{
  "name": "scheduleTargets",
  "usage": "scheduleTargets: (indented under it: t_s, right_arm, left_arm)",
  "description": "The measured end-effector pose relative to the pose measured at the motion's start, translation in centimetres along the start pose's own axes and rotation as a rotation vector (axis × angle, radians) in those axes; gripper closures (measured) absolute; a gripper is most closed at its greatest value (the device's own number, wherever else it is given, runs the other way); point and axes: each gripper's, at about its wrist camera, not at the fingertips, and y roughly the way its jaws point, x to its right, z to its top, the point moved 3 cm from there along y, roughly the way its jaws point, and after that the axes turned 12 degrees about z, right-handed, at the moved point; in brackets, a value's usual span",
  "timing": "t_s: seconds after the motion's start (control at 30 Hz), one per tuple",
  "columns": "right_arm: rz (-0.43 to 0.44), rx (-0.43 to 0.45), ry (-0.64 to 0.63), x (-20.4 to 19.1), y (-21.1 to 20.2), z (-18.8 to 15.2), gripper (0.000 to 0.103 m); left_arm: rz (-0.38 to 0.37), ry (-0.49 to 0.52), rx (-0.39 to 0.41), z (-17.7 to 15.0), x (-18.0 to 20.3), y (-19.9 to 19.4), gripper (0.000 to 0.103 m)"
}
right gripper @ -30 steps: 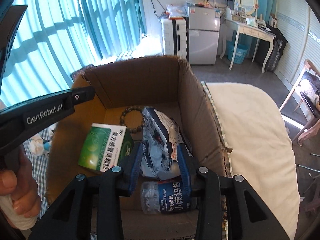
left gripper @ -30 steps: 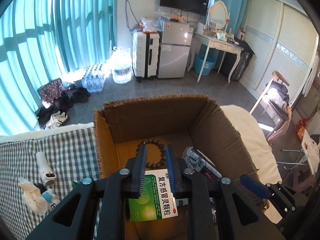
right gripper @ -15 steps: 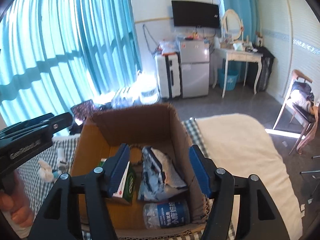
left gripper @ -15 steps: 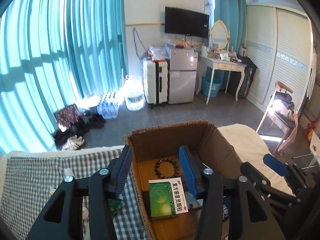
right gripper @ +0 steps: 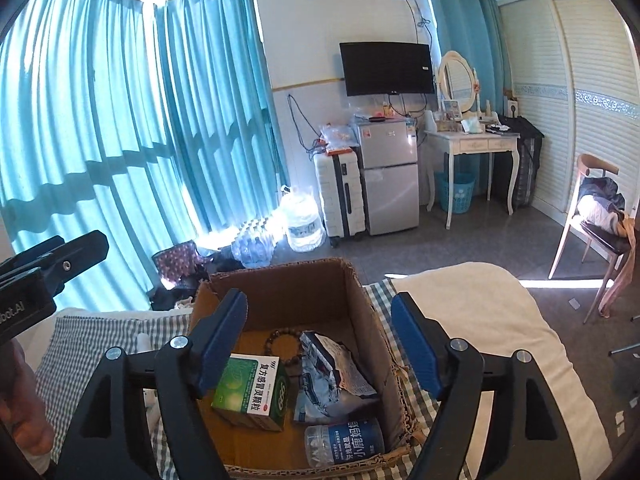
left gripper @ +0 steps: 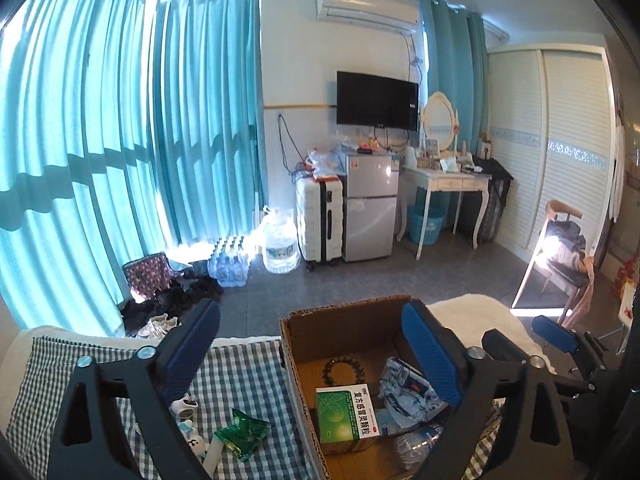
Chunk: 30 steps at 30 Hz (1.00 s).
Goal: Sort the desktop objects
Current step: 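Move both open tools back over the remaining items on the bedspread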
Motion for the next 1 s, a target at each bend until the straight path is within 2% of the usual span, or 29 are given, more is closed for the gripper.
scheduleTargets:
  t_s: [0.1, 0.2, 0.37, 0.63, 0.83, 1.0]
  right_arm:
    - [-0.019, 0.028, -0.024, -0.7, -0.9, 0.4, 0.010]
    - [-0.023, 0.044, -0.017, -1.3, -1.7, 1.0, 0.009]
    - [-0.005, 0.080, -0.038, -2.8, -2.7, 1.5, 0.000]
    - [-0.041, 0.055, -0.054, -3.1, -2.5, 1.7, 0.000]
    - [0.012, 0.118, -0.034, -3.3, -3.3, 2.1, 0.000]
    - [0.005, 0.113, -0.001, -3.5, -2.4, 1.8, 0.000]
  left_arm:
    - [0.009, -0.017, 0.031, 0.1, -0.9, -1.1, 0.000]
    - [0.026, -0.017, 0.038, 0.1, -1.6, -1.8, 0.000]
    - [0.039, -0.040, 0.039, 0.3, -3.1, -3.0, 0.000]
    - [0.072, -0.051, 0.051, 0.1, -5.8, -4.5, 0.000]
    - [0.108, -0.045, 0.060, -0.4, -8.0, -5.0, 0.000]
    - [0.142, -0.053, 0.044, -1.4, -10.3, -5.0, 0.000]
